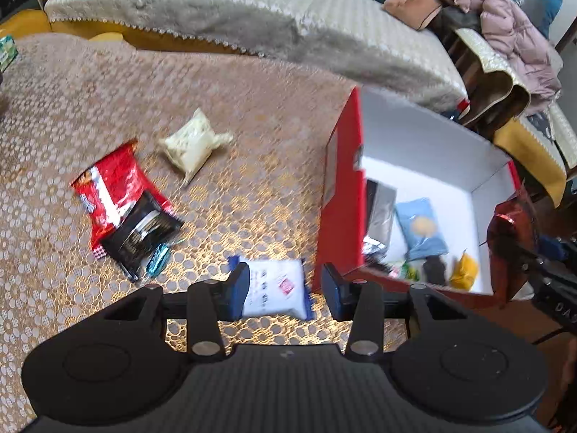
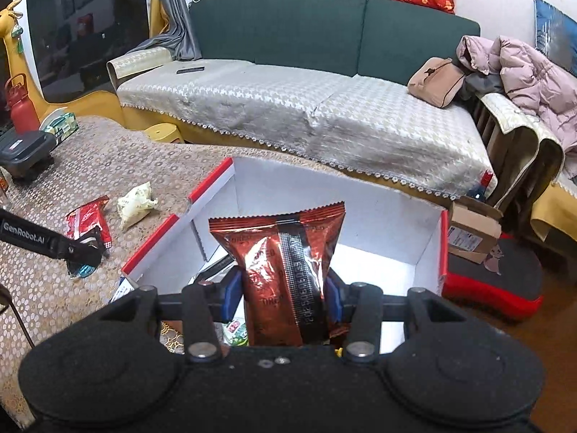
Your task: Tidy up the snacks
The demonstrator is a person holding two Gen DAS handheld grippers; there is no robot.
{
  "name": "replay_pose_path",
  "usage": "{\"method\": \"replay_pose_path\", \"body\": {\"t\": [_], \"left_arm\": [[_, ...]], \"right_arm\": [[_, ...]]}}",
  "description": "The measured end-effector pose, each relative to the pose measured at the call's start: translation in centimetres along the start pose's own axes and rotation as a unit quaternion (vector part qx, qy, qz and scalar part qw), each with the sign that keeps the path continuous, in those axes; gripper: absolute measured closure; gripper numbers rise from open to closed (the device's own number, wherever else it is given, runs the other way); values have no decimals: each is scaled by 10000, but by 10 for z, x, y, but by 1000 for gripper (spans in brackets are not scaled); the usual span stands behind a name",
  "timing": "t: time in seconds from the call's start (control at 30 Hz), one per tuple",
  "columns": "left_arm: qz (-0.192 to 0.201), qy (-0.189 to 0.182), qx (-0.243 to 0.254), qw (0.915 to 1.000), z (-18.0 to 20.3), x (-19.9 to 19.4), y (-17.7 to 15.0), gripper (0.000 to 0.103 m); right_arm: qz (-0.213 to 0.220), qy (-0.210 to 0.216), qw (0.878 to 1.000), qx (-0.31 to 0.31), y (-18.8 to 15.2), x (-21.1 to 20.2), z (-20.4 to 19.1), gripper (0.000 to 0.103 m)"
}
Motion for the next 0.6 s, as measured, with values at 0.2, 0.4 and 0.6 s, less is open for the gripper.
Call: {"method": "replay_pose_path", "body": {"t": [0.2,0.4,0.6], "left_arm": [[53,-273,665,9974,3,10,-9,27],[97,-611,2097,9758,22,25,-21,27],[-61,-620,3344,9404,28,50,-33,27]], "right_arm": [[-90,134,9998,-139,2,8,-14,57],[-14,226,9995,-211,16,15,-30,57],[34,464,9986,-255,25,24,-48,57]]}}
Point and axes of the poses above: each gripper's, at about its wrist camera, not at the fingertips, and x roughly the way its jaws point, z to its right, y to its top, the point moved 10 cm from there along x, roughly the way its jaws point, and after that the axes turned 3 degrees about y, right-handed, at the moved point
